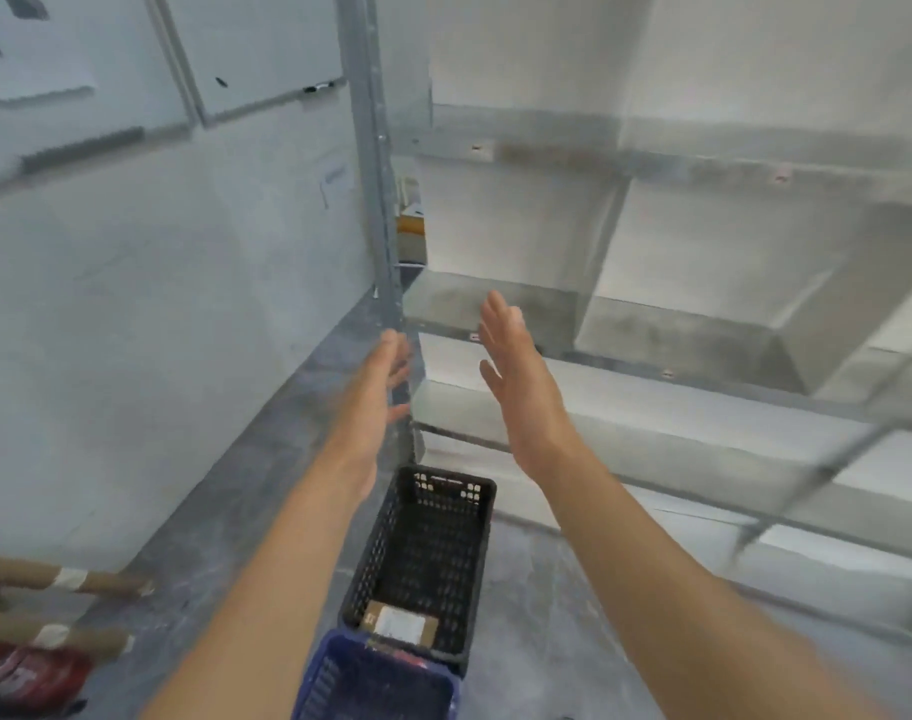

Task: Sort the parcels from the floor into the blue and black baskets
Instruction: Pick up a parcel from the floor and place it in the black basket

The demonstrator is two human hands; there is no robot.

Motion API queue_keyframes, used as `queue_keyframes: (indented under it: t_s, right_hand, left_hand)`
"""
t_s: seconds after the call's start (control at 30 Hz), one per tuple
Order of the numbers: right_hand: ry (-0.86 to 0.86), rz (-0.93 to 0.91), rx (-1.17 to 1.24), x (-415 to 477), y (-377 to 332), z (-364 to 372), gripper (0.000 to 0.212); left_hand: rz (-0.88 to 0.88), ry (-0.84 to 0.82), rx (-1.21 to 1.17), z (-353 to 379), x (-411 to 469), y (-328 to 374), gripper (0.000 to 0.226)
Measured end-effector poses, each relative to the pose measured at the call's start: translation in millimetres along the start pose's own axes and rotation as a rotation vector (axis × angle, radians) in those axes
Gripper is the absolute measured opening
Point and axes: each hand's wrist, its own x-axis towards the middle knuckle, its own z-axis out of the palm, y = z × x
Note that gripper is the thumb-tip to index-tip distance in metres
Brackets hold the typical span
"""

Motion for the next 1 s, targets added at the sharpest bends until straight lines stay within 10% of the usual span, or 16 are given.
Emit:
queue_keyframes:
  t_s: [1.0]
  right_hand:
    - [1.145,-0.022,0.105,-338.3,-64.0,-616.3,0.059]
  left_hand:
    - [-0.192,-1.226,0.208,717.2,-220.9,-79.4,0.051]
